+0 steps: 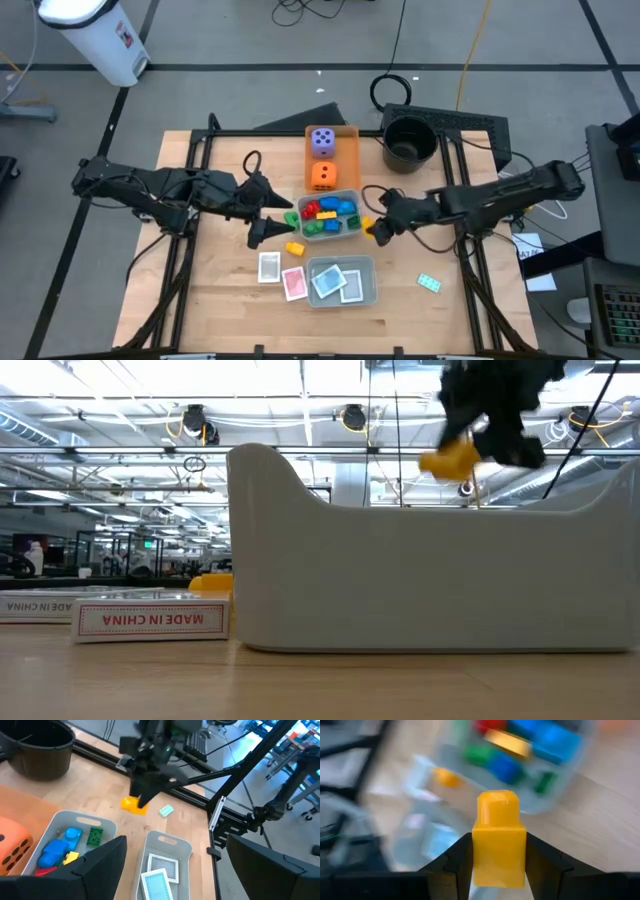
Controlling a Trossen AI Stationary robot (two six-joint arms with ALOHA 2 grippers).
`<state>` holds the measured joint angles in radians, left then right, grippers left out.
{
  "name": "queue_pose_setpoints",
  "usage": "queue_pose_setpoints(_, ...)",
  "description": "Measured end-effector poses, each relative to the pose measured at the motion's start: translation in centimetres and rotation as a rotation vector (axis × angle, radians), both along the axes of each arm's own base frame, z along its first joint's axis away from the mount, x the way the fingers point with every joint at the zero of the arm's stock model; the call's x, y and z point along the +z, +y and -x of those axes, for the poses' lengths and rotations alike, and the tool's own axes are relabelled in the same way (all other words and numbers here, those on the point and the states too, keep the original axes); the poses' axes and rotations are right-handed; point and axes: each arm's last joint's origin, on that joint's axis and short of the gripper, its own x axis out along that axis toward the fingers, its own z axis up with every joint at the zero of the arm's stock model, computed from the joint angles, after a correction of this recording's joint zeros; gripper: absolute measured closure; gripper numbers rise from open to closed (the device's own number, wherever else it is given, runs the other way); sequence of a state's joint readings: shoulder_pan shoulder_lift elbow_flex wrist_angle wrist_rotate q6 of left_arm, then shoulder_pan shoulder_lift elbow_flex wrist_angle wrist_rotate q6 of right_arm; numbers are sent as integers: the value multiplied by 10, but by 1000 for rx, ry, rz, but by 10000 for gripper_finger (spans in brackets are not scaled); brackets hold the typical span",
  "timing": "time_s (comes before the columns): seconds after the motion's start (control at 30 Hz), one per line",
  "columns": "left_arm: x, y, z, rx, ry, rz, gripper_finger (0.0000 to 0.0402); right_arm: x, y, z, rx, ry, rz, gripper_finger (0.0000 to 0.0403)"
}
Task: Pick & Place Toys
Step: Put the right yellow game piece into the top gray bin
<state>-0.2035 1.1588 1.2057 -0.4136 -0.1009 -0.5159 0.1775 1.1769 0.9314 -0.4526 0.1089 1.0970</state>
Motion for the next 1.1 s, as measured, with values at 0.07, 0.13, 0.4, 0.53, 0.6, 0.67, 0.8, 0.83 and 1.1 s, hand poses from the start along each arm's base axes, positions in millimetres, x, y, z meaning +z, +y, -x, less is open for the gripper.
queue_pose_setpoints(0.07, 0, 0, -3, -11, -10, -7, 55, 13, 4, -3, 57, -133, 24, 267)
queue_pose_setpoints(0.13, -2, 1, -7, -26, -10, -9, 55, 24, 9, -8, 119, -266, 69, 267)
queue_pose_setpoints(0.4, -23, 5, -49, -127, -14, 51, 55, 42, 20, -30, 242, -572, 242, 267)
queue_pose_setpoints(0.53, -27, 8, -64, -146, -53, 72, 55, 33, 21, -38, 250, -545, 246, 267)
queue_pose_setpoints(0.6, -34, 10, -70, -145, -31, 73, 55, 29, 23, -43, 253, -547, 245, 268)
queue_pose_setpoints(0.67, -40, 14, -76, -142, -13, 81, 55, 26, 25, -47, 258, -553, 246, 268)
queue_pose_setpoints(0.8, -48, 18, -88, -171, -25, 121, 55, 22, 27, -55, 260, -585, 244, 268)
queue_pose_setpoints(0.83, -50, 18, -90, -177, -28, 130, 55, 22, 28, -57, 269, -597, 238, 268)
queue_pose_setpoints(1.1, -55, 18, -95, -171, -19, 134, 55, 22, 30, -59, 287, -628, 251, 268)
